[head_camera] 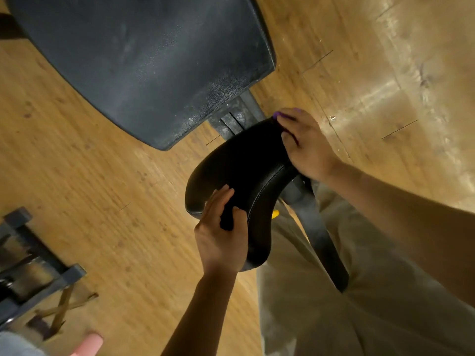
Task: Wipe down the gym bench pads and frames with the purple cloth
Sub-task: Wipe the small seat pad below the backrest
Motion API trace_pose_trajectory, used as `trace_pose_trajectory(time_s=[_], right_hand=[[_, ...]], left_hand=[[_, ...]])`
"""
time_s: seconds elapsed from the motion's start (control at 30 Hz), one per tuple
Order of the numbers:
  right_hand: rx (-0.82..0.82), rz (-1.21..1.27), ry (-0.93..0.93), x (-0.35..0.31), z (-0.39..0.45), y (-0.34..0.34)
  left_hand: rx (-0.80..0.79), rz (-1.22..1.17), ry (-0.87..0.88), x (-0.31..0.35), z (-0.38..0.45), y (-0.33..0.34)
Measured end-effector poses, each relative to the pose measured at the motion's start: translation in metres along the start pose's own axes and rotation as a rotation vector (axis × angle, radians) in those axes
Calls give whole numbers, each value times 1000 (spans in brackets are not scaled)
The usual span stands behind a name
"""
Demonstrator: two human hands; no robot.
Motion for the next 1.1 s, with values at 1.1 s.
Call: trace_pose_trajectory(time_s=[1.1], right_hand=[[380, 302, 101, -110, -214, 56]], left_hand=[[-609, -162, 341, -47, 25, -33]])
Point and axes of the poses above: each hand's wrist, its own z-axis towards the middle knuckle, its own y-axis out of the palm, x = y × z, the point moved 2 cm from there along z, towards the middle knuckle, and after that the axes turned 8 degrees about y, right-handed, at the moved point
